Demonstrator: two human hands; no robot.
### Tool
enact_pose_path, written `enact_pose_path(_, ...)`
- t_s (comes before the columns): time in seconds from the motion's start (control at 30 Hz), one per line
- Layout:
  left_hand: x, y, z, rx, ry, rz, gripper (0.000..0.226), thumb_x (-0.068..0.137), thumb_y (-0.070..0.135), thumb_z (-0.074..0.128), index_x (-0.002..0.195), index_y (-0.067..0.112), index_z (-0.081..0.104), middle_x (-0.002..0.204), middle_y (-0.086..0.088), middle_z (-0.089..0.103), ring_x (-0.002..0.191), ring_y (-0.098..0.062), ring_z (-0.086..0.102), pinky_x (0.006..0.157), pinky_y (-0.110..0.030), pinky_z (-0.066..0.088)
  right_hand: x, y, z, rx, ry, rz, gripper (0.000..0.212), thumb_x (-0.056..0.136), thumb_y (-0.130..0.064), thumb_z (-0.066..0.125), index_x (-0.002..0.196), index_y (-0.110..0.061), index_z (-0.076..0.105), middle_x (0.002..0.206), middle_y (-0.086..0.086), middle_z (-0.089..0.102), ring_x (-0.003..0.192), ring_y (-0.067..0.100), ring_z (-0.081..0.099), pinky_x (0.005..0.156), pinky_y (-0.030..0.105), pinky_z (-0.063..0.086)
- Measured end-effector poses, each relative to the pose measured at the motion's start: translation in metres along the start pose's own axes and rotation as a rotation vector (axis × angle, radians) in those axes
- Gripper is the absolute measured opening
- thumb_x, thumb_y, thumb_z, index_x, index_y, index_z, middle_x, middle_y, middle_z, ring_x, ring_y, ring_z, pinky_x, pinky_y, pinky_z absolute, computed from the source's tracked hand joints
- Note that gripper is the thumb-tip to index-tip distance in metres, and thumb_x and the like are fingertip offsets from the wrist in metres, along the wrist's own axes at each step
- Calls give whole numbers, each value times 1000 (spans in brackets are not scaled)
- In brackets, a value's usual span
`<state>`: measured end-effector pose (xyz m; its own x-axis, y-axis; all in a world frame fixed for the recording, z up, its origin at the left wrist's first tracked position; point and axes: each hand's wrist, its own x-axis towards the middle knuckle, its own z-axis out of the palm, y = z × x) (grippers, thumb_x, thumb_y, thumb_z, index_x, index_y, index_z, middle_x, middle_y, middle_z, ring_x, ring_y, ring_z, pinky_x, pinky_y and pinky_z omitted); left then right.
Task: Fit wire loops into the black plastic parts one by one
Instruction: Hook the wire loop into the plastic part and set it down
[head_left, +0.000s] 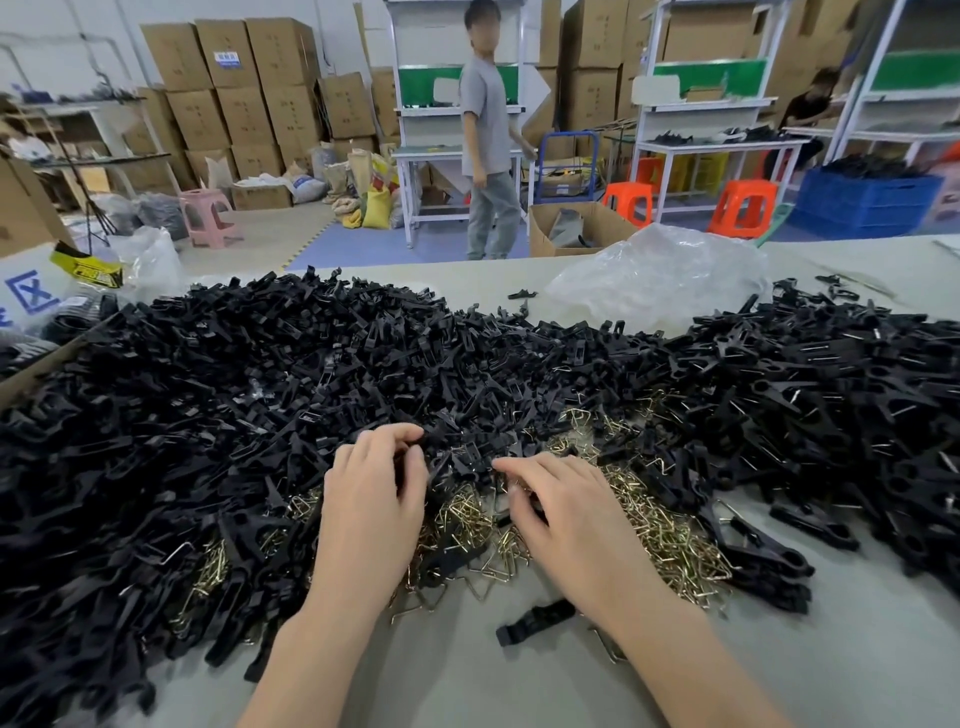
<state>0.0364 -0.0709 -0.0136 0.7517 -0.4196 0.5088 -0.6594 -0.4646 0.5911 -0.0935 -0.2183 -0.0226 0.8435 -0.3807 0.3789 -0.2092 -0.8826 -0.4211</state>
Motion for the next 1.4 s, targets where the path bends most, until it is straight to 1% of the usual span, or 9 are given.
enact_pose_path(0.3, 12, -22, -14, -179, 264, -266, 15, 105, 22, 41, 115, 21, 52, 110, -5, 58, 104, -26, 54, 85, -39, 45, 10, 0, -1, -29, 64, 31, 37, 105, -34, 42, 140, -31, 55, 129, -16, 58, 123, 7, 48, 111, 25, 29)
enact_pose_path(0.4, 13, -21, -19, -196, 304, -316, 9, 105, 26, 38, 109, 30, 44, 96, 5, 55, 104, -31, 53, 87, -51, 48, 29, -8, 4, -91, 50, 72, 37, 105, -40, 42, 136, -29, 59, 133, -10, 59, 127, 12, 47, 114, 31, 28)
enact_pose_path(0.57, 7, -14, -22, -225, 387, -251, 12, 105, 30, 37, 111, 37, 44, 99, 15, 60, 96, -17, 53, 83, -37, 43, 48, -20, 20, -222, -118, 153, 45, 104, -51, 39, 135, -26, 58, 141, -1, 53, 131, 22, 44, 118, 42, 26)
enact_pose_path(0.67, 8, -9, -21, -346, 349, -256, 15, 107, 35, 37, 115, 43, 46, 102, 14, 64, 81, -8, 60, 68, -27, 44, 45, -22, 22, -190, -72, 148, 36, 104, -48, 43, 125, -28, 63, 132, -6, 57, 125, 18, 47, 116, 40, 28)
enact_pose_path(0.87, -7, 20, -6, -397, 140, -103, 26, 106, 36, 39, 127, 38, 55, 107, 19, 61, 98, 2, 60, 81, -16, 47, 27, -21, 3, -42, 56, 70, 28, 102, -43, 50, 124, -31, 62, 123, -16, 63, 120, 6, 52, 117, 32, 30)
enact_pose_path(0.97, -18, 38, -2, -311, 61, 87, 33, 105, 39, 39, 132, 31, 57, 110, 24, 56, 102, 2, 58, 86, -8, 42, 13, -16, -12, 166, 159, 64, 25, 98, -41, 54, 119, -30, 64, 111, -20, 65, 104, -4, 56, 99, 19, 43)
enact_pose_path(1.13, -33, 57, 10, -202, -4, 305, 34, 104, 33, 41, 133, 23, 57, 116, 16, 54, 104, -2, 56, 91, -18, 46, -8, -9, -21, 419, 139, 36, 15, 97, -26, 62, 112, -30, 61, 106, -15, 55, 98, 2, 61, 86, 18, 51)
enact_pose_path(1.27, -34, 57, 14, -186, -34, 326, 31, 104, 27, 45, 132, 24, 58, 119, 16, 56, 113, -2, 50, 100, -17, 39, -7, -6, -22, 579, 72, 37, 36, 93, -14, 71, 115, -42, 62, 106, -17, 64, 101, 3, 66, 87, 17, 52)
enact_pose_path(1.4, -32, 57, 13, -371, -100, 144, 28, 105, 28, 46, 130, 29, 59, 114, 22, 53, 107, 0, 58, 87, -9, 42, -4, -5, -20, 871, 61, 159, 56, 90, -17, 75, 131, -48, 55, 103, -20, 68, 90, 3, 70, 77, 17, 55)
